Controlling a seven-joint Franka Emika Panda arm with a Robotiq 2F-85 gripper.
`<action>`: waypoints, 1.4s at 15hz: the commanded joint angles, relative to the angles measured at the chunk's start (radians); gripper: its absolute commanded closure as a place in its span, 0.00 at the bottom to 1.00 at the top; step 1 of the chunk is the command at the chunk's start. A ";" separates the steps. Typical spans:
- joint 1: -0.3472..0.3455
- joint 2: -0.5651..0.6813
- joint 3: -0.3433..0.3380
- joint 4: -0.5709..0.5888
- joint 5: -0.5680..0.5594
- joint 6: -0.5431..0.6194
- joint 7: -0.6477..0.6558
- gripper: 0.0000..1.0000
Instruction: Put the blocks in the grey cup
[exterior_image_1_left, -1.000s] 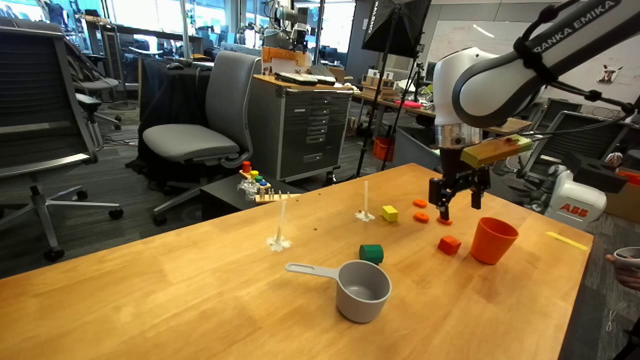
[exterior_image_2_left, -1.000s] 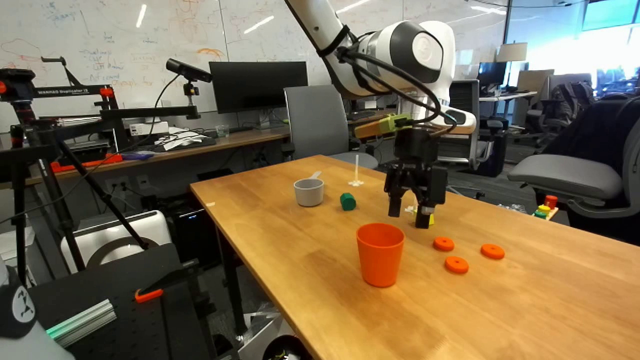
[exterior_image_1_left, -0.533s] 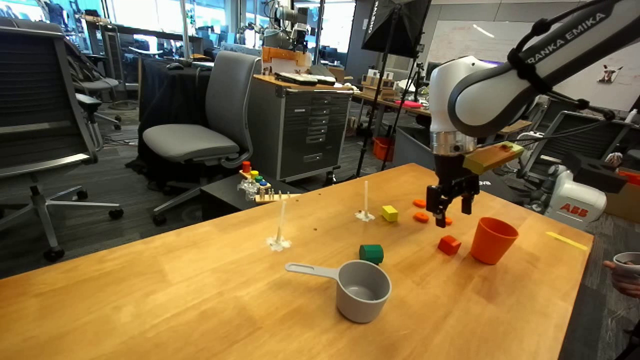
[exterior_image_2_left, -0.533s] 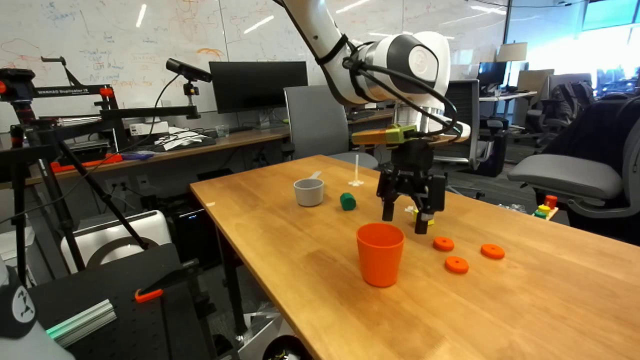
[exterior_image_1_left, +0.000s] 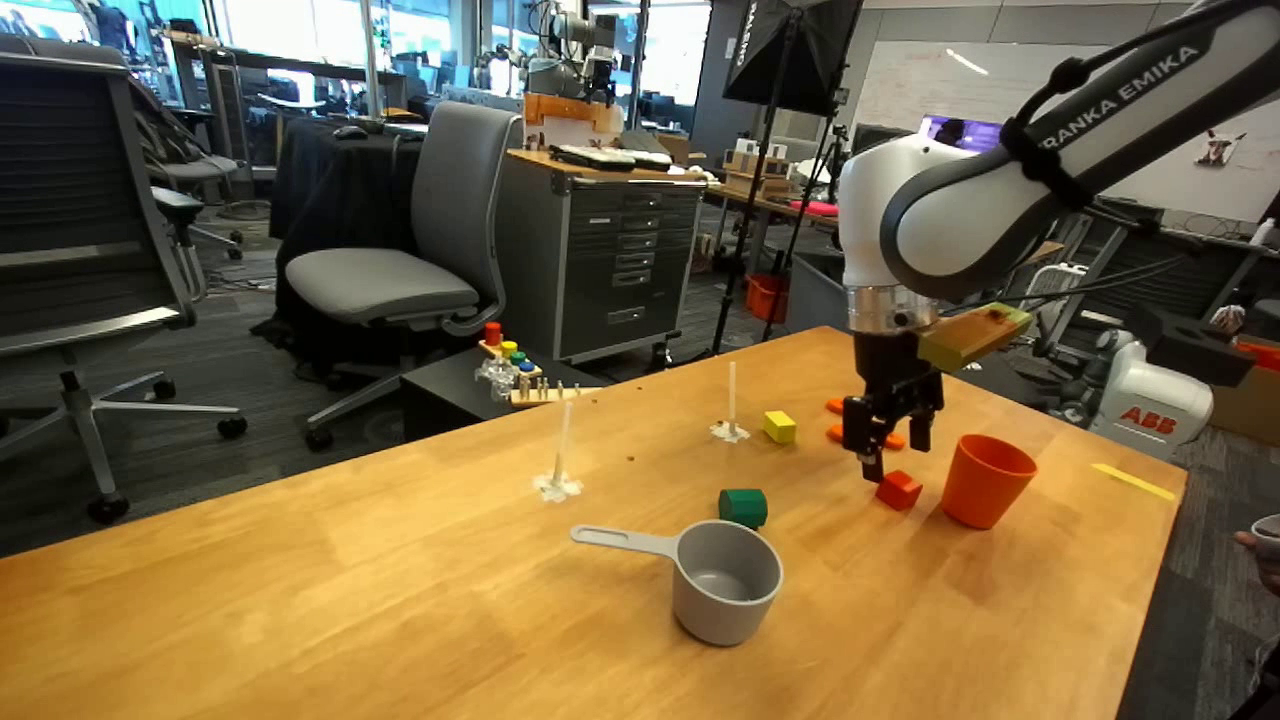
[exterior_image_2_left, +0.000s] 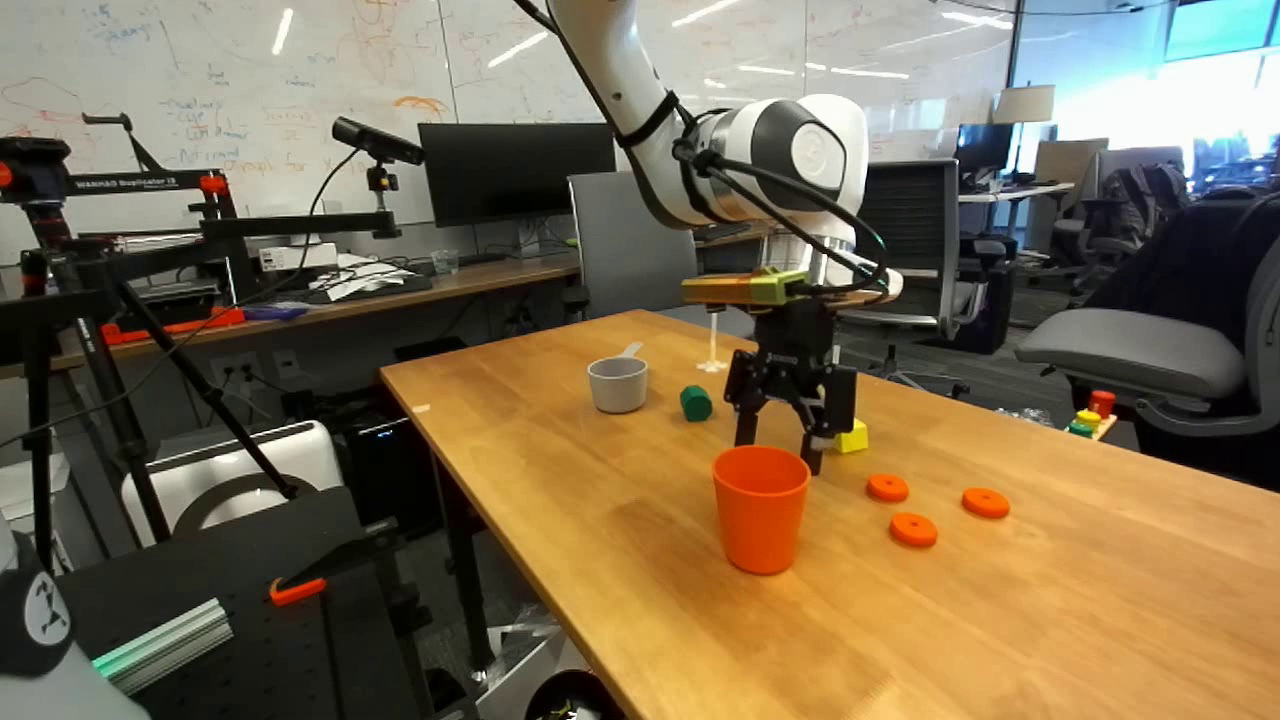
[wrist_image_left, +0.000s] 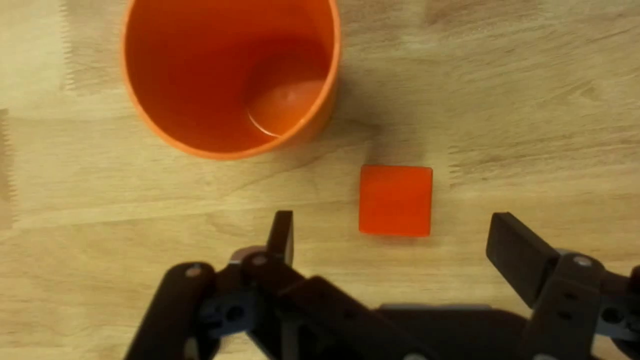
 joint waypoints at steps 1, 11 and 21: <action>-0.020 -0.012 0.002 -0.024 0.017 0.013 -0.020 0.00; -0.058 0.005 0.010 -0.048 0.077 0.103 -0.030 0.00; -0.067 0.010 0.023 -0.059 0.185 0.113 -0.026 0.00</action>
